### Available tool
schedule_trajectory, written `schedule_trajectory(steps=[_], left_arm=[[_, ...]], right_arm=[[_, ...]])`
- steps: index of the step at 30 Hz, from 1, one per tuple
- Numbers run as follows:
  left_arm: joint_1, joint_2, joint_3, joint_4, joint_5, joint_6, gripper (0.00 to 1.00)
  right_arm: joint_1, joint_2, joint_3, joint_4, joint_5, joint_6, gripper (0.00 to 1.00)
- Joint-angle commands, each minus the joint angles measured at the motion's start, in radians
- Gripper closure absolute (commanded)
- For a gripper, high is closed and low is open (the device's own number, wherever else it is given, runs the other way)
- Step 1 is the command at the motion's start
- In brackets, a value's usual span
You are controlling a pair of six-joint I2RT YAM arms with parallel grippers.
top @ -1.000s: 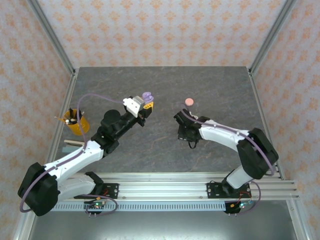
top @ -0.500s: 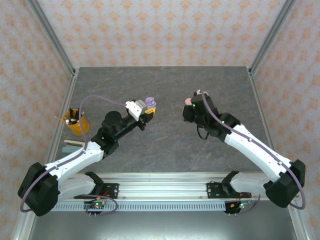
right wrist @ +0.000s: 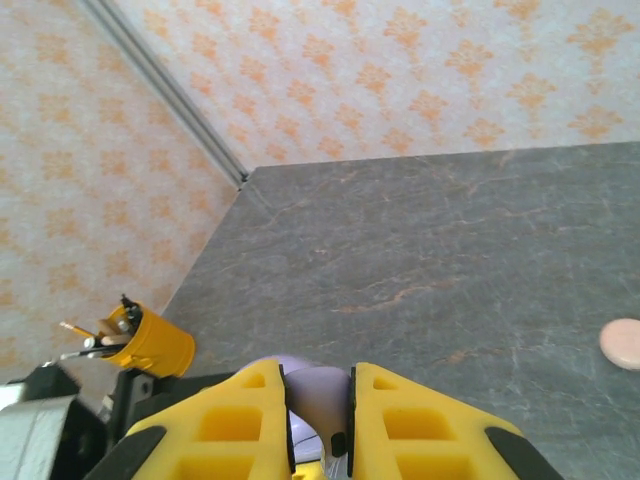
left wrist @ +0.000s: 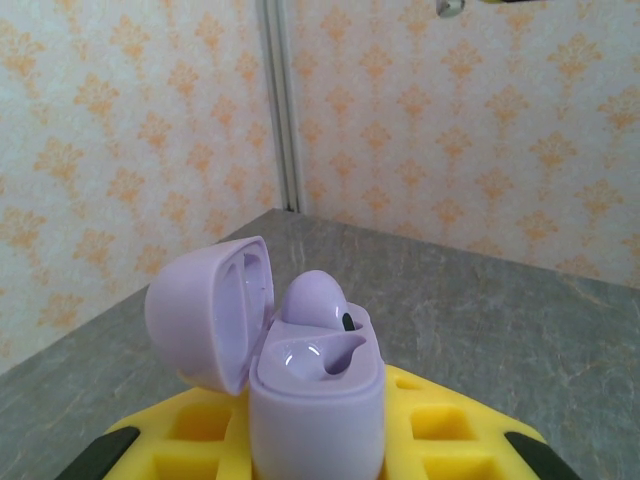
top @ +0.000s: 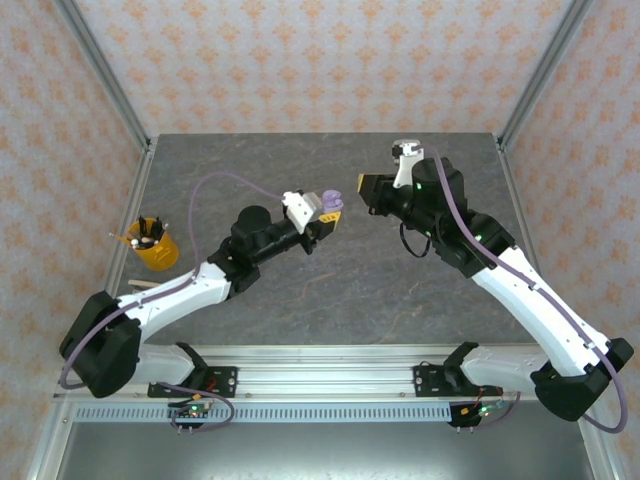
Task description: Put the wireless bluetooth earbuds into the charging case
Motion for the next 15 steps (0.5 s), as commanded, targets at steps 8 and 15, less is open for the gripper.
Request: schedule_trajectory(steps=[8, 15], left_arm=[[-0.029, 0.096, 0.147, 0.103, 0.023, 0.006, 1.0], [-0.037, 0.105, 0.165, 0.115, 0.023, 0.001, 1.0]], right_arm=[[-0.003, -0.02, -0.043, 0.152, -0.107, -0.015, 0.83], [-0.002, -0.011, -0.066, 0.182, -0.117, -0.012, 0.83]])
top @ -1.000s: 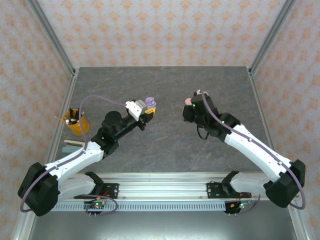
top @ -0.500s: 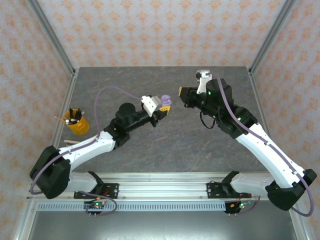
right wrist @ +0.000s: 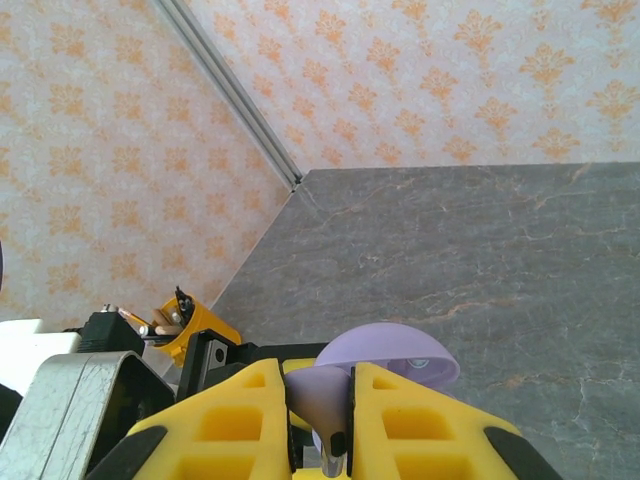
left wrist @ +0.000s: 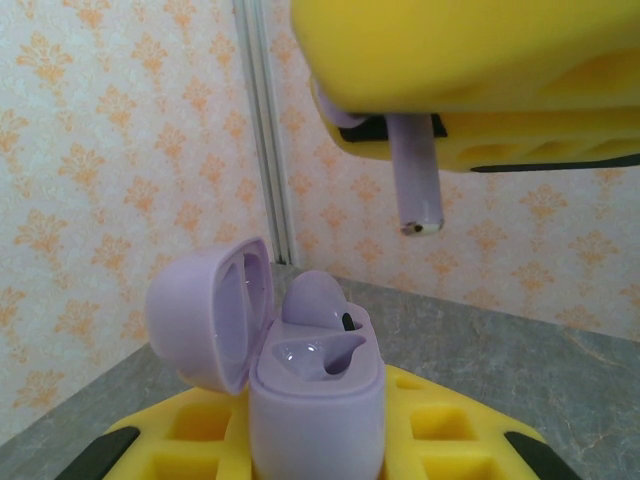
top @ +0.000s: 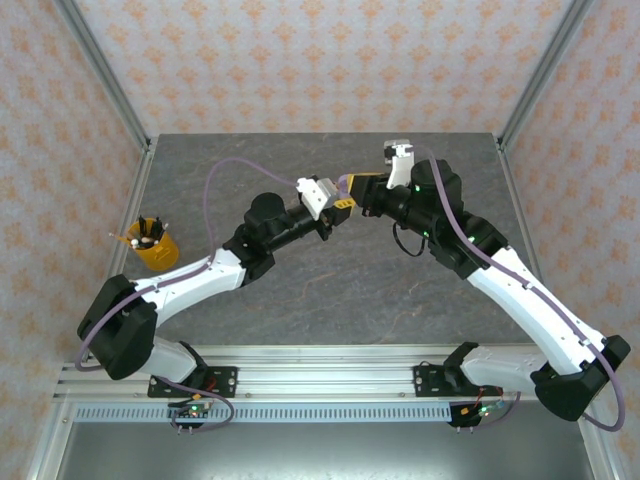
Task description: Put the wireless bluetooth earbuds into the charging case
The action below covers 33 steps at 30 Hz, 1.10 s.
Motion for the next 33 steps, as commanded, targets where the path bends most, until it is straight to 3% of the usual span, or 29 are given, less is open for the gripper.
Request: schedule_trajectory(steps=[1, 33], left_arm=[[-0.013, 0.004, 0.042, 0.06, 0.018, 0.001, 1.0], [-0.02, -0.016, 0.055, 0.042, 0.014, 0.021, 1.0]], right_arm=[[-0.002, -0.011, -0.009, 0.058, -0.014, -0.006, 0.83], [-0.003, 0.0, -0.03, 0.029, 0.028, -0.025, 0.86]])
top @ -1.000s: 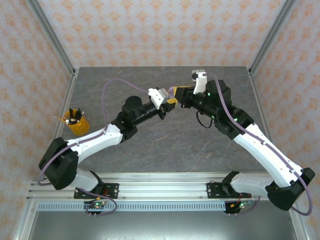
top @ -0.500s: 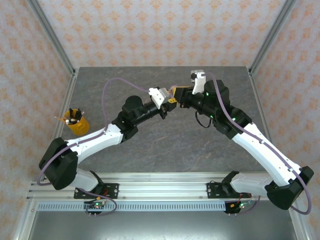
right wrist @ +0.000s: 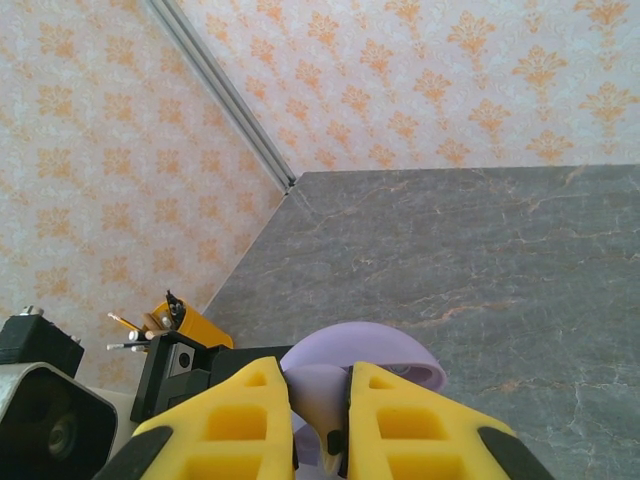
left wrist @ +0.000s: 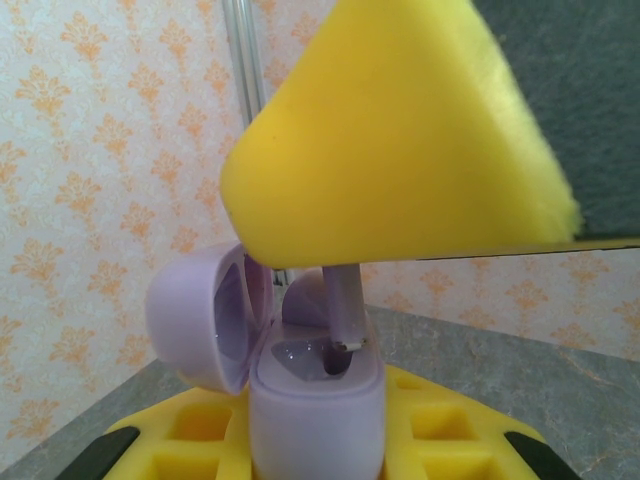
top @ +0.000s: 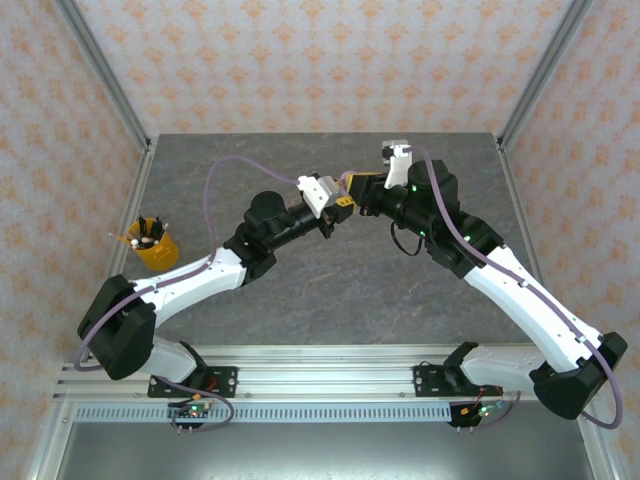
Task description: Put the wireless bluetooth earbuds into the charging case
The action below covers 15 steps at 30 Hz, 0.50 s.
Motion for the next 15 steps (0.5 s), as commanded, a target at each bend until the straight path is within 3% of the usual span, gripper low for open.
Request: schedule_trajectory(steps=[1, 15], left_arm=[[-0.007, -0.014, 0.034, 0.028, 0.01, 0.021, 1.0], [-0.007, -0.009, 0.038, 0.019, -0.002, 0.03, 1.0]], right_arm=[[-0.003, -0.012, -0.016, 0.003, 0.014, -0.02, 0.86], [-0.003, -0.031, -0.03, -0.017, 0.015, -0.025, 0.87]])
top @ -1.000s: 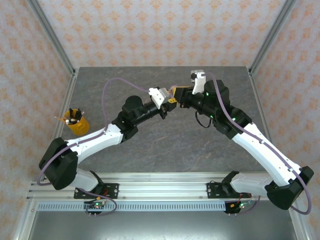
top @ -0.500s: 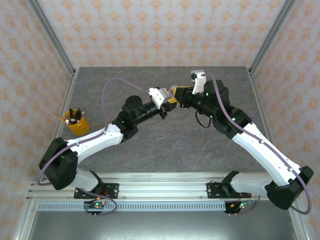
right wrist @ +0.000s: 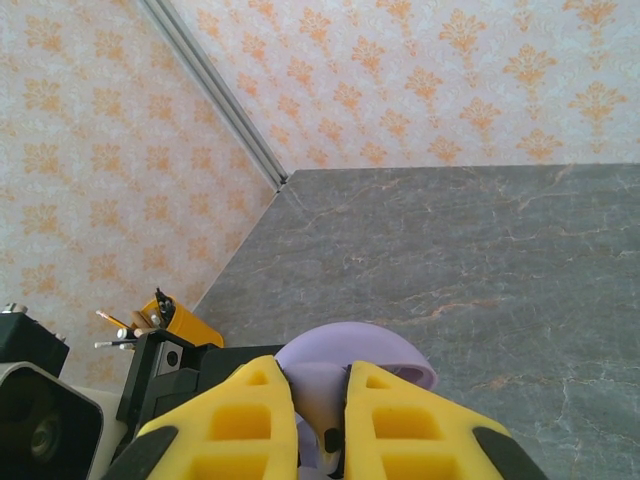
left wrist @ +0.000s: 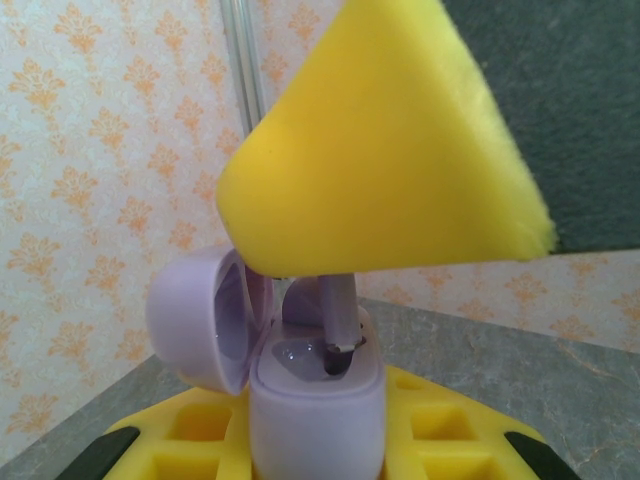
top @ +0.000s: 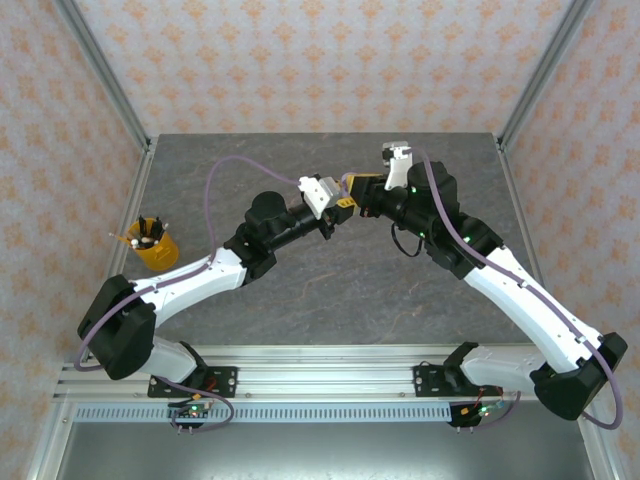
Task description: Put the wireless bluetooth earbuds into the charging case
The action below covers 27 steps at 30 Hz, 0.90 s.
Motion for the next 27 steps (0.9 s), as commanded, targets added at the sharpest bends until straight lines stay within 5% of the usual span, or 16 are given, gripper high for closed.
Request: schedule_trajectory(steps=[1, 27], left_arm=[[-0.007, -0.009, 0.039, 0.032, -0.004, 0.022, 1.0], [-0.006, 0.001, 0.046, 0.028, -0.012, 0.025, 1.0]], right_arm=[[-0.003, -0.023, -0.016, -0.018, -0.001, -0.016, 0.88], [-0.003, -0.031, -0.023, -0.045, -0.02, -0.025, 0.89]])
